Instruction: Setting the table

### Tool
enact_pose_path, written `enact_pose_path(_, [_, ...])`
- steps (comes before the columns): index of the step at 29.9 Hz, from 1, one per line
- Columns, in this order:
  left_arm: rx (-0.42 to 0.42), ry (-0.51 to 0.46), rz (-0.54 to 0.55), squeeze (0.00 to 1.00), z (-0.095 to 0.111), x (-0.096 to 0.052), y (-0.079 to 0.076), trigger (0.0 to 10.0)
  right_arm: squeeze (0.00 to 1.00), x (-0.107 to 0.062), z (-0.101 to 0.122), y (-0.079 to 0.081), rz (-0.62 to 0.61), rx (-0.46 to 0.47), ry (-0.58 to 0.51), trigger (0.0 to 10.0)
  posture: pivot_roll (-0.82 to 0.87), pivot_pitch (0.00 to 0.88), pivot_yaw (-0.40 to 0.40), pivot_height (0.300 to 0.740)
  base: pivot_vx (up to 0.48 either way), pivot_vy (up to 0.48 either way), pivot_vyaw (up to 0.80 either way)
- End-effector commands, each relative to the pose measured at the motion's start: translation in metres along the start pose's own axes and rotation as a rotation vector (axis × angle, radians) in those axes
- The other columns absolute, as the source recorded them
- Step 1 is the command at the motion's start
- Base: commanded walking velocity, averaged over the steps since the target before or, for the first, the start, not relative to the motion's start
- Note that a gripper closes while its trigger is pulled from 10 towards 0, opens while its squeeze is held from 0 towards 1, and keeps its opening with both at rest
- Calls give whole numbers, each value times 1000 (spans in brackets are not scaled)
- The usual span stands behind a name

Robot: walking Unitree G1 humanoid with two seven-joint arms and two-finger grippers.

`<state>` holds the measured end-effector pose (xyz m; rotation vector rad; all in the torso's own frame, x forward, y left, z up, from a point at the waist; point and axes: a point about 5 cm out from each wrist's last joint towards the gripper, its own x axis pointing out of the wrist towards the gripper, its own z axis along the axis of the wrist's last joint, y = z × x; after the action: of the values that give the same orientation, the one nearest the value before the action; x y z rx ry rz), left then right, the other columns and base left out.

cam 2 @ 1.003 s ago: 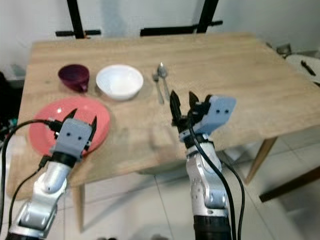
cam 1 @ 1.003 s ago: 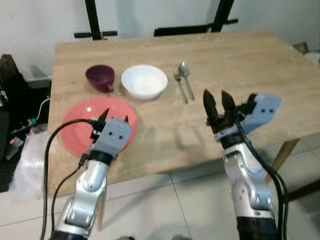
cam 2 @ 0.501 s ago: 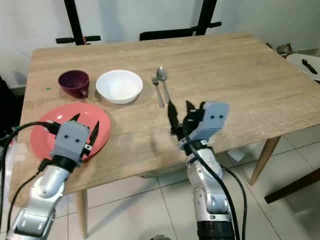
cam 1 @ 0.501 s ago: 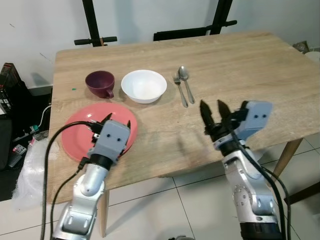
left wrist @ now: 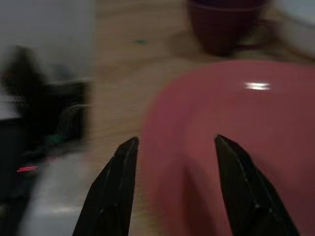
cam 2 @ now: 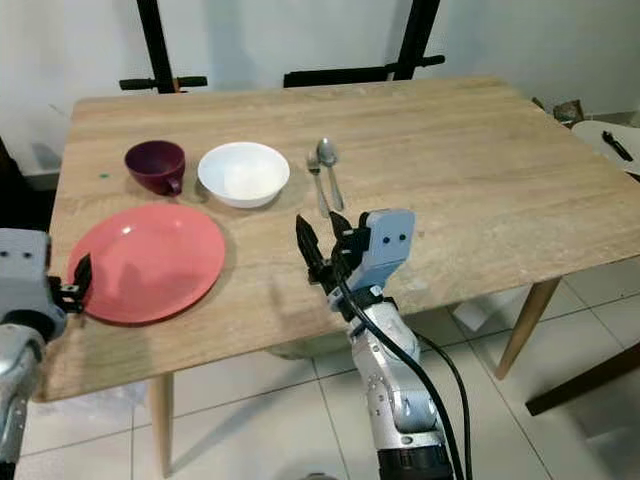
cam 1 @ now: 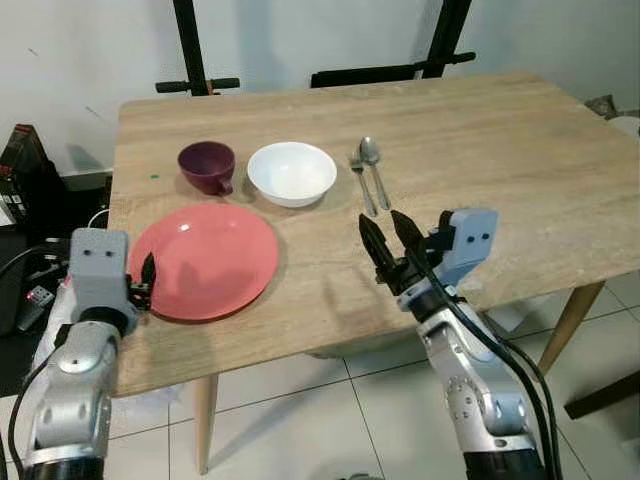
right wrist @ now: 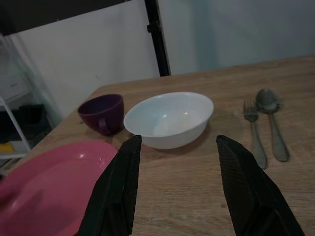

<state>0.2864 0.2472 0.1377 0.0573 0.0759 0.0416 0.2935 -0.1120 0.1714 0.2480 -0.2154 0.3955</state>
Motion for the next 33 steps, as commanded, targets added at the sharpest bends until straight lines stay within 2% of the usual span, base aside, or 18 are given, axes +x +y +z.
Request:
enact_pose_path(1, [-43, 15, -79, 0, -2, 5, 0, 10000, 0, 1, -4, -1, 12, 8, 24, 10000, -55, 20, -11, 740, 0, 0, 0])
enact_pose_path(4, [25, 34, -93, 0, -2, 15, 6, 10000, 0, 3, -2, 0, 23, 3, 20, 10000, -66, 10, -7, 740, 0, 0, 0])
enact_pose_path(8, [81, 66, -120, 0, -5, 19, 10, 10000, 0, 3, -1, -1, 21, -2, 14, 10000, -66, 10, -7, 740, 0, 0, 0])
enact_pose_path(11, [163, 114, -54, 0, -16, 19, 22, 10000, 0, 1, 0, -2, 15, -5, 11, 10000, -87, 6, 7, 740, 0, 0, 0])
enact_pose_path(15, [157, 169, -42, 0, -31, 14, 27, 10000, 0, -1, 0, -3, 8, -4, 11, 10000, -91, 8, -2, 740, 0, 0, 0])
enact_pose_path(17, [110, 255, -109, 0, -53, 7, 20, 10000, 0, -1, -1, -2, 14, -2, 15, 10000, -94, 9, -4, 740, 0, 0, 0])
enact_pose_path(18, [110, 255, -109, 0, -53, 7, 20, 10000, 0, -1, -1, -2, 14, -2, 15, 10000, -94, 9, -4, 740, 0, 0, 0])
enact_pose_path(19, [72, 296, -159, 0, -65, 3, 10, 10000, 0, 0, -1, -2, 19, -3, 15, 10000, -93, 15, 0, 740, 0, 0, 0])
enact_pose_path(23, [59, 309, -207, 0, -72, 1, 1, 10000, 0, 0, 0, -2, 18, -3, 13, 10000, -93, 15, 0, 740, 0, 0, 0])
enact_pose_path(25, [20, 309, -267, 0, -79, 0, -23, 10000, 0, 1, 0, -2, 19, 3, 10, 10000, -91, 20, -1, 740, 0, 0, 0])
enact_pose_path(26, [20, 309, -267, 0, -79, 0, -23, 10000, 0, 1, 0, -2, 19, 3, 10, 10000, -91, 20, -1, 740, 0, 0, 0])
enact_pose_path(28, [1, 306, -305, 0, -82, -1, -40, 10000, 0, 2, 0, 1, 32, 25, 12, 10000, -92, 22, -3, 740, 0, 0, 0])
enact_pose_path(29, [1, 306, -305, 0, -82, -1, -40, 10000, 0, 2, 0, 1, 32, 25, 12, 10000, -92, 22, -3, 740, 0, 0, 0])
enact_pose_path(30, [-10, 303, -341, 0, -84, -1, -56, 10000, 0, 3, -2, 5, 56, 70, 19, 10000, -96, 23, -3, 740, 0, 0, 0])
enact_pose_path(33, [-12, 296, -362, 0, -83, 0, -68, 10000, 0, 4, -4, 12, 96, 147, 34, 10000, -97, 25, -4, 740, 0, 0, 0])
